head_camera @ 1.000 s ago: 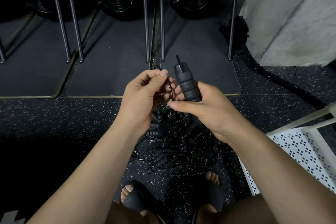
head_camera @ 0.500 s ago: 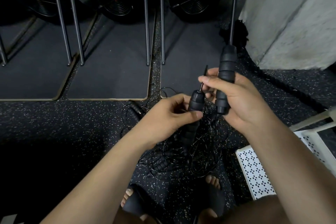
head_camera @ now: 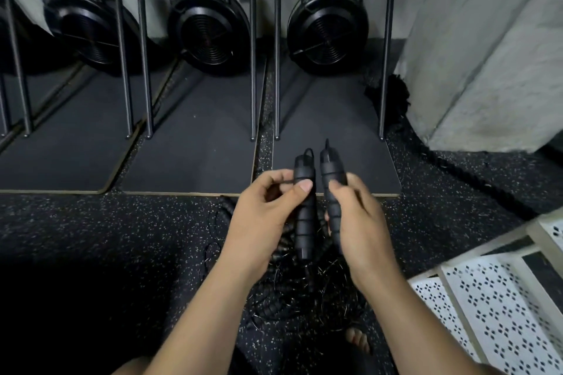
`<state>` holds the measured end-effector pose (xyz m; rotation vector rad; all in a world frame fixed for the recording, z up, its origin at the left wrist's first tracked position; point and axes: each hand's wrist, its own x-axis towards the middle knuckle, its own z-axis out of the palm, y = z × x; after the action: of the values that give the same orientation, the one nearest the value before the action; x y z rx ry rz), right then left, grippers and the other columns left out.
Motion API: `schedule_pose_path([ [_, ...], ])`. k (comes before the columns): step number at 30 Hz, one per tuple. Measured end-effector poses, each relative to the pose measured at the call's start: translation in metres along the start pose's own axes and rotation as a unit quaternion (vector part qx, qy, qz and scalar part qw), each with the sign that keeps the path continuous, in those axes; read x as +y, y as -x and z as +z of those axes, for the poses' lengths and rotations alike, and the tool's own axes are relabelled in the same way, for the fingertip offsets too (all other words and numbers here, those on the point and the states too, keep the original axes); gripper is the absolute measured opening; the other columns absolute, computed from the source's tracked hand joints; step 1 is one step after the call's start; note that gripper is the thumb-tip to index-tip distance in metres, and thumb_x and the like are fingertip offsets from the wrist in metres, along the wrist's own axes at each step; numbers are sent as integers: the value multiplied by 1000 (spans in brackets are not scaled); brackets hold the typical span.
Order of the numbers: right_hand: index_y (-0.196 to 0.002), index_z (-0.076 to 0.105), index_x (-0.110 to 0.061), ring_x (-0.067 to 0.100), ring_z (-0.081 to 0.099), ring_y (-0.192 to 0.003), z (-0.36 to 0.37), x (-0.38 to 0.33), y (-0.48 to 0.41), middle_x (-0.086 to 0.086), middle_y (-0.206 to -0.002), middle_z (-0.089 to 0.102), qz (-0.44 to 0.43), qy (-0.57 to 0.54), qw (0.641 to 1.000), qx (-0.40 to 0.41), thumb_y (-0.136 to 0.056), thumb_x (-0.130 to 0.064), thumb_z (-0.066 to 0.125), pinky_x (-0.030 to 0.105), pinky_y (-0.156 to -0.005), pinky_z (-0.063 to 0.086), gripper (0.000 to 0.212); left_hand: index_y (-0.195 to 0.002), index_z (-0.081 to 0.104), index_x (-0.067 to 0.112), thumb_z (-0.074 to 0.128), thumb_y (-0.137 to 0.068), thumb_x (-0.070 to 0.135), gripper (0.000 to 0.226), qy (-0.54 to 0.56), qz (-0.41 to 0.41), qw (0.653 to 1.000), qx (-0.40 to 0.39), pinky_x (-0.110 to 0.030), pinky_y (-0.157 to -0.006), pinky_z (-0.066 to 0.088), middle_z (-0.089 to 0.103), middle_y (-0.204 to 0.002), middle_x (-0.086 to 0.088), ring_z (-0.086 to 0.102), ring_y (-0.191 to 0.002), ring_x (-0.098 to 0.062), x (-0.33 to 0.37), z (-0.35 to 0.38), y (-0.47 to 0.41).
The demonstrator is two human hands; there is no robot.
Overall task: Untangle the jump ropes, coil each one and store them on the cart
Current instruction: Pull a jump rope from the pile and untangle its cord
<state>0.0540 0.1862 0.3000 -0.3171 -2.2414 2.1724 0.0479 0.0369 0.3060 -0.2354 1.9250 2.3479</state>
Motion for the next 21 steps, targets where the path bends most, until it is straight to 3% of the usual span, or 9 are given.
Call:
schedule_pose_path([
  [1, -124, 69, -34, 19, 72, -110, 2, 4, 5, -7, -119, 76, 10, -12, 1000, 2, -92, -62, 59, 55, -102, 55, 43, -117, 75, 16, 83, -94, 28, 27, 8, -1, 1000, 4, -46, -98, 61, 78, -113, -15, 75, -104, -26, 2, 0, 2],
  [3, -133, 66, -37, 21, 71, -121, 4, 11, 13, -5, -130, 74, 2, -35, 999, -9, -96, -62, 61, 59, -107, 53, 45, -119, 75, 12, 80, -96, 22, 25, 32, -8, 999, 6, -40, -93, 63, 77, -114, -19, 76, -102, -25, 7, 0, 7],
  [12, -129, 71, -35, 19, 73, -119, 21, 6, 9, -2, -126, 77, -19, -103, 994, -21, -107, -36, 63, 54, -107, 55, 23, -123, 72, 7, 74, -99, 16, 26, 32, 34, 998, 30, -26, -83, 60, 80, -108, -14, 76, -96, -17, 10, -11, 0],
  [18, -132, 69, -35, 20, 72, -121, 20, 7, 2, -3, -128, 76, -34, -105, 994, -3, -107, -39, 65, 55, -109, 54, 26, -121, 73, 9, 76, -98, 20, 26, 27, 38, 999, 7, -38, -94, 60, 78, -110, -19, 76, -100, -23, 3, -6, 0],
  [21, -132, 70, -36, 19, 72, -121, 18, 7, 2, -4, -128, 76, -40, -105, 994, -4, -107, -39, 64, 55, -109, 54, 25, -122, 72, 8, 75, -98, 19, 26, 28, 34, 999, -1, -37, -93, 60, 79, -106, -15, 76, -99, -22, 2, -5, -1],
])
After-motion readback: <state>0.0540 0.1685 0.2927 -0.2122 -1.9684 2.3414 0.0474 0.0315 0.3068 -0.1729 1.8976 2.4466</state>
